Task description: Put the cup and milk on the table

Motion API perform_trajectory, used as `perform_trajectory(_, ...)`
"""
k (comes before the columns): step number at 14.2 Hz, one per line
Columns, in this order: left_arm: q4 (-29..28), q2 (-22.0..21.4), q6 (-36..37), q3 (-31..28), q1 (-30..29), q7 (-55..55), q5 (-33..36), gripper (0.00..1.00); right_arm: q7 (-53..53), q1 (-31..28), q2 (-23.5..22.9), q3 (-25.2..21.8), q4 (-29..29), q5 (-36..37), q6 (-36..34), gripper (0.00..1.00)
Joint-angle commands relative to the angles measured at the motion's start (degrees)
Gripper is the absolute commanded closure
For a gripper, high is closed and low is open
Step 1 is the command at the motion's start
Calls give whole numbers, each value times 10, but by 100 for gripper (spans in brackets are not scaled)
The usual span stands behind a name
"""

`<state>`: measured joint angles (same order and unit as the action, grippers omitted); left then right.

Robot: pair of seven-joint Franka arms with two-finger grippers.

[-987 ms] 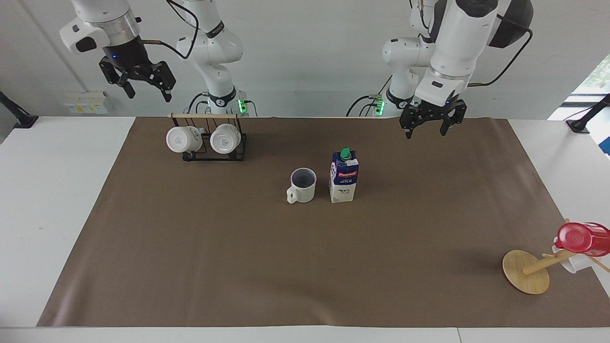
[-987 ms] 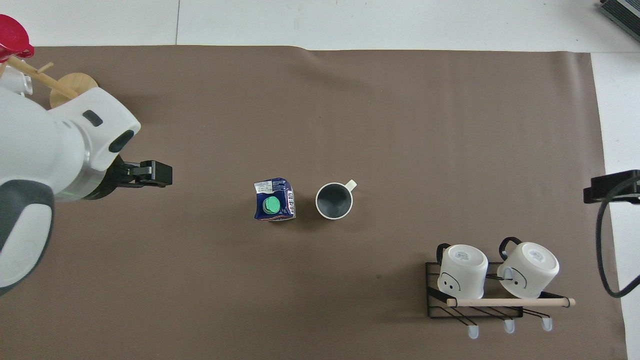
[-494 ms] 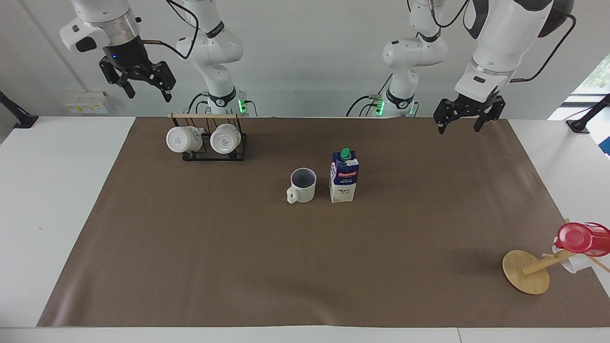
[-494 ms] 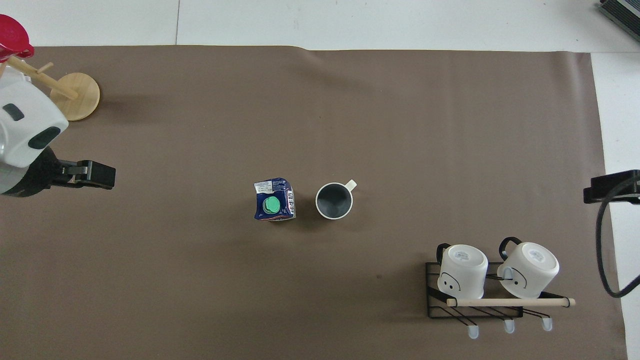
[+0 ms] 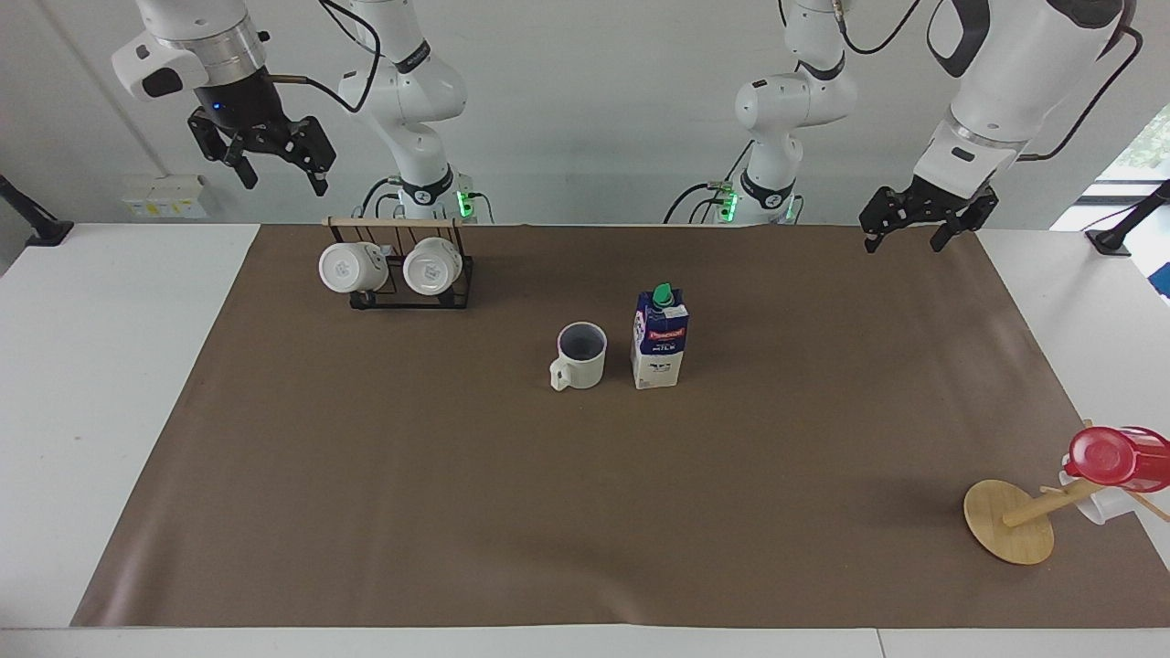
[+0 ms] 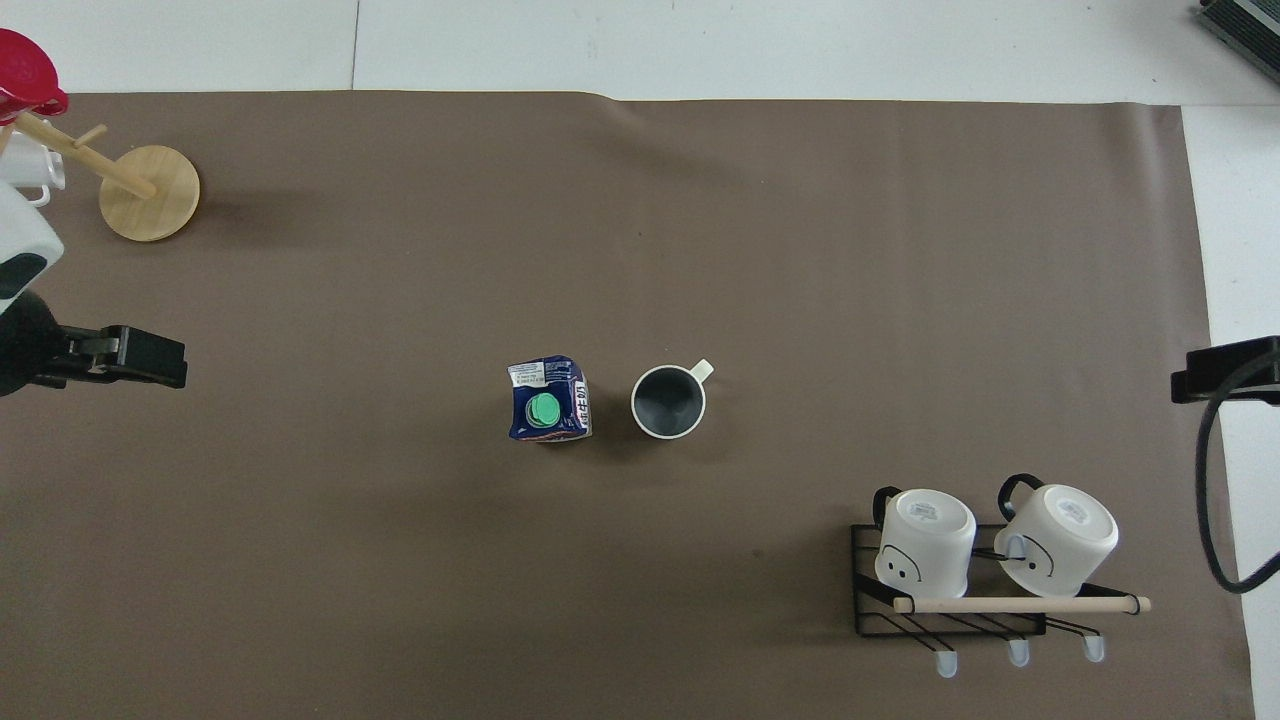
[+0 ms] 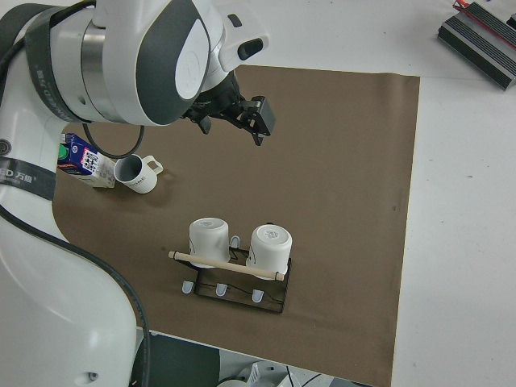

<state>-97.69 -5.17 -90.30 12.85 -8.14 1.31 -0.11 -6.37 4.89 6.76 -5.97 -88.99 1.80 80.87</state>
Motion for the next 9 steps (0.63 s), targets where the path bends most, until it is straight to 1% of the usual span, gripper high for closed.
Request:
perform_trajectory(1, 10, -2, 16, 4, -6, -9, -9, 0, 12, -9, -21, 1, 29, -8, -24, 0)
perform_trajectory(3, 10, -2, 17, 4, -7, -6, -9, 0, 11, -8, -21, 1, 31, -9, -21, 0)
perform_trajectory(6, 11, -3, 23, 5, -7, -3, -8, 0, 9, -5, -17, 0, 18, -8, 10, 0)
perform_trajectory(9, 11, -3, 25, 5, -8, -3, -7, 0, 9, -7, -17, -1, 18, -9, 7, 0)
